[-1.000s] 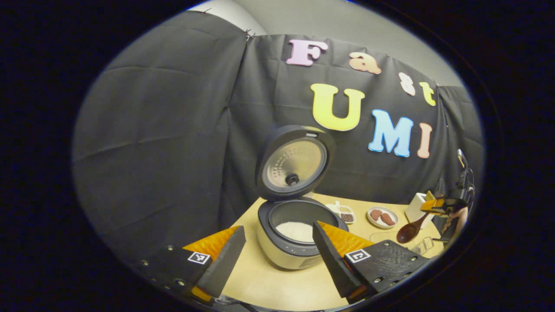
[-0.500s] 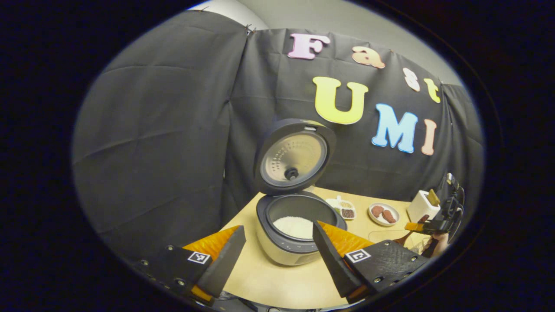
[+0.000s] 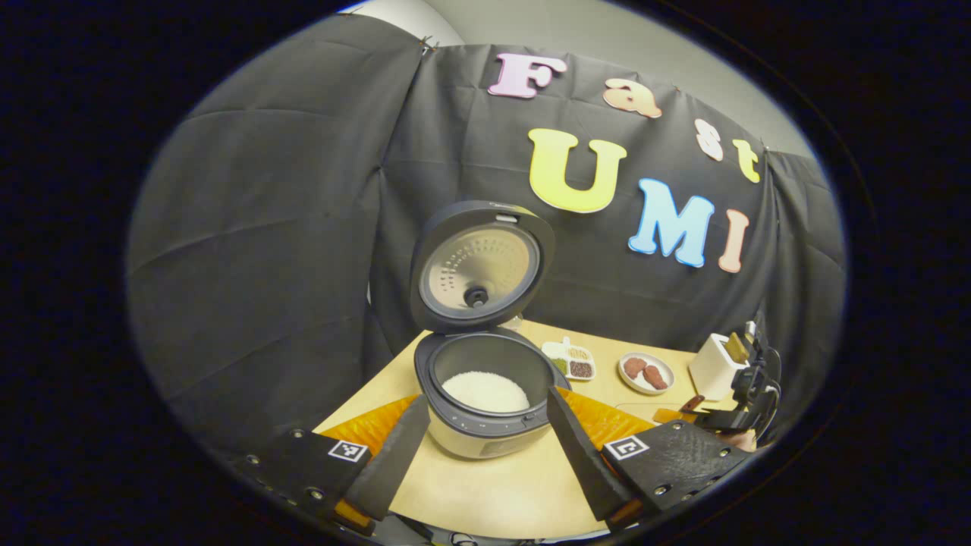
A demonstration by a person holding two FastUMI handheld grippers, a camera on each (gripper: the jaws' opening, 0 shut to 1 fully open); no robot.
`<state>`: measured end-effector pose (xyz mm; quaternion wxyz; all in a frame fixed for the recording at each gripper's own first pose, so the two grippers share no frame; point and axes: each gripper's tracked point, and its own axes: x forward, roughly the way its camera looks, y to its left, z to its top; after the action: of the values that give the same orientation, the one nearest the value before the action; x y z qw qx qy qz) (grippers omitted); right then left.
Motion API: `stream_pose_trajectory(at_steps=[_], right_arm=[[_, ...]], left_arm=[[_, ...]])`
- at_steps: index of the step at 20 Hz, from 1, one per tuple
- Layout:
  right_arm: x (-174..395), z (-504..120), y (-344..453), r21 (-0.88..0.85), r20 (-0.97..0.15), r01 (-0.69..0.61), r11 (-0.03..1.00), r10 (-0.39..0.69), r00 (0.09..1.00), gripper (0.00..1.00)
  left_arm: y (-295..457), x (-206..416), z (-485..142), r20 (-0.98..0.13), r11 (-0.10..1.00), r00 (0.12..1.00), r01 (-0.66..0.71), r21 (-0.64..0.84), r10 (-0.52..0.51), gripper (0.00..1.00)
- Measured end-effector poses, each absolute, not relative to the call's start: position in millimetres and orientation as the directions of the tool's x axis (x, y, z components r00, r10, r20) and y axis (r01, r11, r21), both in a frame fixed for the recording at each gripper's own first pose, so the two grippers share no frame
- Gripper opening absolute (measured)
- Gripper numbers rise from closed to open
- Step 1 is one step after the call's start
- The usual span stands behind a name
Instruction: Close the left gripper, press the button to open the rice cooker; take a wooden spoon from the chopstick holder with the right hand, scoop a spoonful of rice and pour it into the rice cooker, then put the wooden spoon back into the chopstick holder.
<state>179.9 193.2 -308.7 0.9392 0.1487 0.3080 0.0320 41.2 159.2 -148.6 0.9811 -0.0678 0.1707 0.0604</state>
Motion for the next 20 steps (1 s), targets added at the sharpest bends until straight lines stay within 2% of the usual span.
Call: stream_pose_trajectory(at_steps=[1, 2, 3, 4, 5, 7, 8, 9, 11, 12, 14, 15, 20], right_arm=[[178.6, -308.4, 196.2, 0.324, -0.578, 0.045, 0.945, 0.160, 0.800, 0.19], [178.5, -308.3, 199.1, 0.357, -0.586, 0.063, 0.932, 0.171, 0.792, 0.17], [177.7, -310.4, 201.9, 0.386, -0.597, 0.086, 0.918, 0.178, 0.782, 0.20], [178.8, -311.1, 201.7, 0.411, -0.609, 0.109, 0.905, 0.184, 0.771, 0.16], [179.5, -311.4, 203.4, 0.440, -0.619, 0.129, 0.889, 0.196, 0.760, 0.19], [179.4, -308.8, 208.8, 0.494, -0.629, 0.153, 0.856, 0.231, 0.742, 0.17], [179.0, -305.4, 210.9, 0.513, -0.627, 0.157, 0.844, 0.244, 0.739, 0.19], [178.6, -302.6, 211.8, 0.526, -0.624, 0.160, 0.835, 0.251, 0.740, 0.16], [177.0, -299.8, 210.7, 0.539, -0.624, 0.171, 0.825, 0.254, 0.739, 0.19], [176.4, -298.4, 208.6, 0.547, -0.623, 0.181, 0.817, 0.254, 0.740, 0.16], [173.9, -294.7, 202.1, 0.567, -0.622, 0.206, 0.797, 0.251, 0.742, 0.16], [172.5, -293.2, 199.9, 0.579, -0.618, 0.217, 0.786, 0.250, 0.745, 0.19], [162.0, -290.1, 176.6, 0.634, -0.612, 0.295, 0.714, 0.231, 0.757, 0.20]], left_arm=[[157.5, 40.8, -146.4, -0.340, 0.985, 0.936, -0.134, -0.104, 0.091, 0.98], [156.8, 38.3, -146.5, -0.338, 0.987, 0.937, -0.129, -0.098, 0.089, 0.98], [154.9, 35.8, -146.6, -0.338, 0.987, 0.937, -0.127, -0.096, 0.087, 0.97], [153.4, 34.0, -145.3, -0.335, 0.988, 0.939, -0.122, -0.098, 0.083, 0.98], [152.3, 31.7, -144.6, -0.332, 0.988, 0.940, -0.119, -0.096, 0.081, 0.98], [152.3, 28.3, -145.1, -0.331, 0.989, 0.941, -0.113, -0.098, 0.075, 0.98], [149.4, 24.6, -145.5, -0.333, 0.989, 0.941, -0.104, -0.104, 0.064, 0.97], [148.6, 22.5, -144.4, -0.331, 0.990, 0.942, -0.096, -0.106, 0.056, 0.98], [148.5, 21.2, -145.6, -0.329, 0.991, 0.943, -0.088, -0.096, 0.052, 0.98], [148.2, 19.1, -145.2, -0.326, 0.992, 0.944, -0.084, -0.092, 0.049, 0.98], [147.6, 18.2, -143.2, -0.318, 0.993, 0.947, -0.074, -0.091, 0.042, 0.98], [146.3, 18.0, -139.4, -0.304, 0.994, 0.952, -0.065, -0.093, 0.034, 0.98], [143.2, 18.1, -130.6, -0.259, 0.997, 0.966, -0.019, -0.079, -0.002, 0.97]])
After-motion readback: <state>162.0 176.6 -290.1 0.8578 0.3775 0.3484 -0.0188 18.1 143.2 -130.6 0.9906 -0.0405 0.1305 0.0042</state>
